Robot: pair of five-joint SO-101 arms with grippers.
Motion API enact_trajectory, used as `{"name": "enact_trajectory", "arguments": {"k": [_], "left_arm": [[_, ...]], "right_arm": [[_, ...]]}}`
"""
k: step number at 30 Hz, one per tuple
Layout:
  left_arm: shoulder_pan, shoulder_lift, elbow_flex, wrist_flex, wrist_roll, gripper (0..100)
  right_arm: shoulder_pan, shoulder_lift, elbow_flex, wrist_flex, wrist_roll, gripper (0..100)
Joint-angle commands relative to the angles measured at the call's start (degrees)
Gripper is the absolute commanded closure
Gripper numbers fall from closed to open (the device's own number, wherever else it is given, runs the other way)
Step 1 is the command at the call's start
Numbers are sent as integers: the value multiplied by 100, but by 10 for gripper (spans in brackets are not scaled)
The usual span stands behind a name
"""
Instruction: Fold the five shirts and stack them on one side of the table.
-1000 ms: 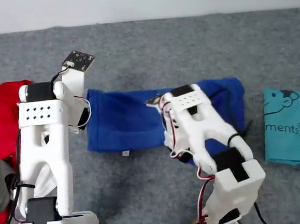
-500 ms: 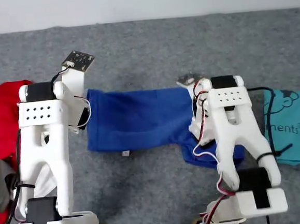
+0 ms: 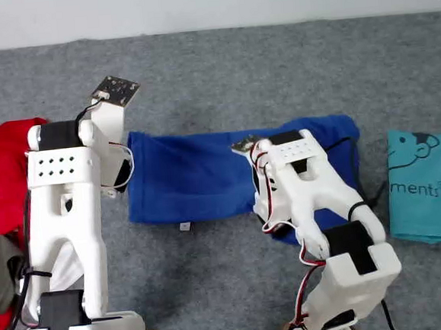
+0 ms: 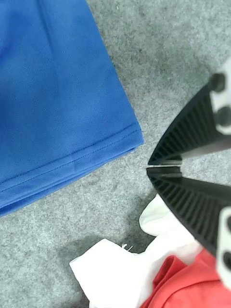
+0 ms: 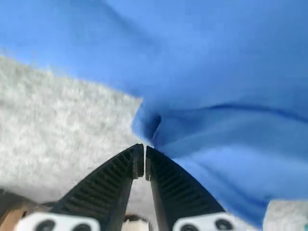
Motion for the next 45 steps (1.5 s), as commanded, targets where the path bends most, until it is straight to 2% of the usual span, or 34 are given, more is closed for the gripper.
{"name": "enact_trajectory", "arguments": {"k": [1,6,12,16,20,28,38,41,45], "left_arm": [[0,-343,-251,79,-9,984],[0,-343,-251,53,-9,984],[0,-343,-251,35,-18,984],[0,-343,-251,62,-18,984],[0,-343,-251,62,-18,984],[0,-343,-251,44,-114,984],[9,-343,-259,26,-202,984],[167,-343,-251,35,-185,984],[677,-343,-259,26,-176,984]], "right_arm": [[418,-804,-264,330,-18,985],[629,-1235,-132,-101,-18,984],[198,-321,352,-857,-35,984],[-127,180,343,-699,-62,987],[-189,-57,334,-444,-44,990],[198,-1727,88,-312,-18,990],[1719,-1288,35,-2343,-9,990],[2000,-1288,26,-2229,-18,990],[2185,-1833,26,-1543,-53,990]]}}
